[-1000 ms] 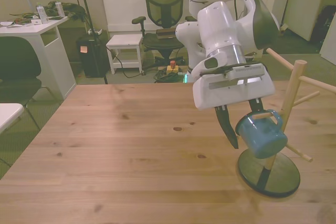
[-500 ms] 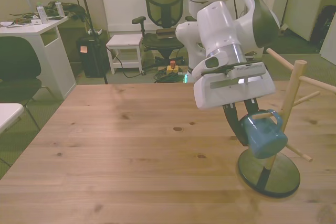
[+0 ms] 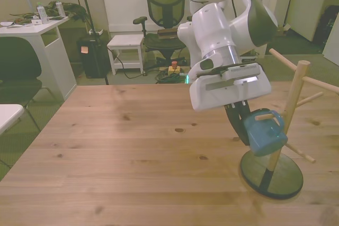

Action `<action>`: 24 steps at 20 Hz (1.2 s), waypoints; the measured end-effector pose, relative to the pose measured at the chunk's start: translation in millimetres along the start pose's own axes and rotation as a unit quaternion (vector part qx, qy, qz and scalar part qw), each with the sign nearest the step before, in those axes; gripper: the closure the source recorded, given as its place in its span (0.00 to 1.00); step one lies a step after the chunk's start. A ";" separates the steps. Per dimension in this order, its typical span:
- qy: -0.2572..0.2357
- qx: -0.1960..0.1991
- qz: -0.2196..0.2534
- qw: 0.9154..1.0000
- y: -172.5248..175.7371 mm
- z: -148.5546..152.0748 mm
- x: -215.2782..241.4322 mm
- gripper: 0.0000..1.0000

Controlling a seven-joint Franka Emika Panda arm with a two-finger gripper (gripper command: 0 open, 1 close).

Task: Unload the mug

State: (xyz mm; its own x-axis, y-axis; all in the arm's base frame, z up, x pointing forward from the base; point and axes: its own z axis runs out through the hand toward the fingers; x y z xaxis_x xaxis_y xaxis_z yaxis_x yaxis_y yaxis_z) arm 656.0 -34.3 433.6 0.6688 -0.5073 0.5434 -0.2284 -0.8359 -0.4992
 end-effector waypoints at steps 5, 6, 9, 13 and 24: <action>0.003 0.005 0.007 1.000 3.7 -3.3 1.3 1.00; 0.003 0.006 0.008 1.000 4.2 -3.8 1.6 1.00; 0.007 0.008 0.009 1.000 3.3 -6.9 3.6 1.00; 0.012 0.012 0.008 1.000 -3.6 -14.1 6.6 1.00; 0.026 0.022 0.003 0.999 -16.0 -24.9 18.7 1.00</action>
State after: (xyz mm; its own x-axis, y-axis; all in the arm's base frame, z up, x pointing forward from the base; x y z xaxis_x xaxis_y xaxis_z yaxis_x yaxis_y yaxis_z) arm 654.6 -35.6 468.6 0.6290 -0.5241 0.5742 -0.2001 -0.8228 -0.5319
